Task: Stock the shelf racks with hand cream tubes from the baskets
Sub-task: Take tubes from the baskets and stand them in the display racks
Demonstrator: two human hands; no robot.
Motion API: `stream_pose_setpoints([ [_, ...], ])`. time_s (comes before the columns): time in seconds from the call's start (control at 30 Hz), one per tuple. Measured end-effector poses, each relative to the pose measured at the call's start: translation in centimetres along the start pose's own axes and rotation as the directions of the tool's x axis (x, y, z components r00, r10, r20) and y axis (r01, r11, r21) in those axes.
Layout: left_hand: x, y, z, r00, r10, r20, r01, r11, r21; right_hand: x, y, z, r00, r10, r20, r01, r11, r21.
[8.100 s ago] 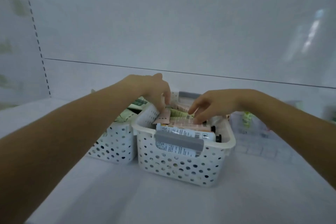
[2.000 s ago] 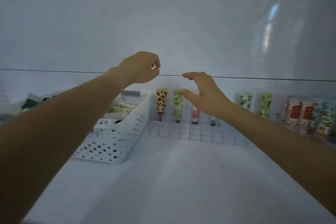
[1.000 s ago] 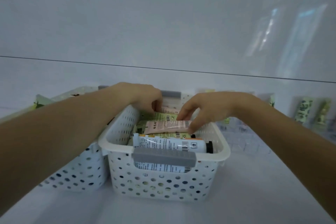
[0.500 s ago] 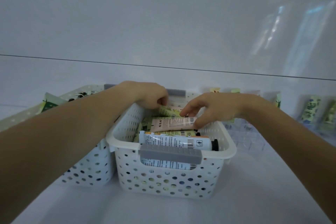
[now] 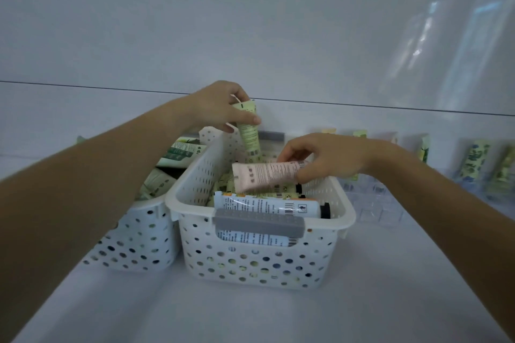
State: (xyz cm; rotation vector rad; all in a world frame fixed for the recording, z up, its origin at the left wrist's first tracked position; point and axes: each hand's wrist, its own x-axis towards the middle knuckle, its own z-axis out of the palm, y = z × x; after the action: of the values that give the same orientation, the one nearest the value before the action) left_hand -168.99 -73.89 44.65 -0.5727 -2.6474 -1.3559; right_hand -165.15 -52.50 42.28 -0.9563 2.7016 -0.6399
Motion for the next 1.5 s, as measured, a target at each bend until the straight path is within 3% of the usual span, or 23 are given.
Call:
stream_pose_setpoints([
  [0.17, -0.1, 1.6, -0.6, 0.979, -0.087, -0.185, 0.040, 0.968, -0.246, -1.0, 1.4, -0.8, 0.974, -0.034, -0.223, 0.110, 0.935, 0.337],
  [0.2, 0.0, 2.1, -0.6, 0.972, -0.095, -0.217, 0.033, 0.962, -0.270, -1.3, 1.8, -1.1, 0.966, -0.036, -0.254, 0.155, 0.871, 0.467],
  [0.27, 0.1, 3.4, -0.4, 0.962, -0.104, -0.254, 0.026, 0.955, -0.295, -1.9, 2.6, -1.8, 0.962, -0.007, -0.272, 0.219, 0.614, 0.759],
  [0.3, 0.2, 4.1, -0.2, 0.959, -0.107, -0.262, 0.024, 0.954, -0.300, -2.3, 3.0, -2.2, 0.962, 0.017, -0.272, 0.232, 0.473, 0.850],
  [0.37, 0.4, 5.6, 0.7, 0.958, -0.101, -0.268, 0.010, 0.947, -0.321, -3.4, 3.7, -2.6, 0.958, 0.060, -0.280, 0.252, 0.291, 0.923],
  [0.43, 0.6, 7.1, 1.8, 0.963, -0.076, -0.260, -0.026, 0.930, -0.366, -4.6, 4.3, -2.7, 0.950, 0.109, -0.293, 0.267, 0.202, 0.942],
  [0.53, 1.2, 9.8, 4.8, 0.962, -0.043, -0.271, -0.061, 0.930, -0.363, -7.2, 5.7, -2.8, 0.939, 0.189, -0.287, 0.262, 0.146, 0.954],
  [0.63, 1.6, 12.8, 8.8, 0.961, -0.043, -0.274, -0.058, 0.935, -0.350, -10.5, 7.5, -3.0, 0.931, 0.241, -0.274, 0.241, 0.160, 0.957],
  [0.73, 2.1, 15.8, 13.0, 0.977, -0.032, -0.212, -0.071, 0.885, -0.461, -14.2, 9.9, -3.4, 0.902, 0.285, -0.325, 0.262, 0.238, 0.935],
  [0.83, 2.3, 18.5, 17.9, 0.988, -0.047, -0.150, -0.042, 0.840, -0.541, -18.0, 12.6, -4.1, 0.826, 0.388, -0.409, 0.284, 0.340, 0.897],
  [0.97, 2.2, 20.7, 24.6, 0.993, -0.092, -0.069, 0.030, 0.784, -0.620, -23.0, 16.1, -5.1, 0.731, 0.519, -0.442, 0.326, 0.303, 0.895],
  [1.07, 2.1, 21.4, 28.9, 0.996, -0.079, -0.040, 0.035, 0.759, -0.651, -26.4, 18.6, -5.6, 0.644, 0.580, -0.500, 0.318, 0.392, 0.864],
  [1.27, 1.8, 22.2, 36.3, 0.994, -0.072, -0.083, -0.005, 0.727, -0.686, -31.1, 22.7, -6.7, 0.494, 0.620, -0.609, 0.301, 0.535, 0.789],
  [1.37, 1.9, 22.1, 38.4, 0.989, -0.100, -0.111, -0.003, 0.726, -0.687, -31.4, 24.5, -6.8, 0.429, 0.623, -0.654, 0.213, 0.634, 0.744],
  [1.5, 2.0, 20.9, 40.2, 0.973, -0.157, -0.167, 0.006, 0.743, -0.669, -30.2, 25.3, -7.1, 0.431, 0.532, -0.729, 0.166, 0.747, 0.643],
])
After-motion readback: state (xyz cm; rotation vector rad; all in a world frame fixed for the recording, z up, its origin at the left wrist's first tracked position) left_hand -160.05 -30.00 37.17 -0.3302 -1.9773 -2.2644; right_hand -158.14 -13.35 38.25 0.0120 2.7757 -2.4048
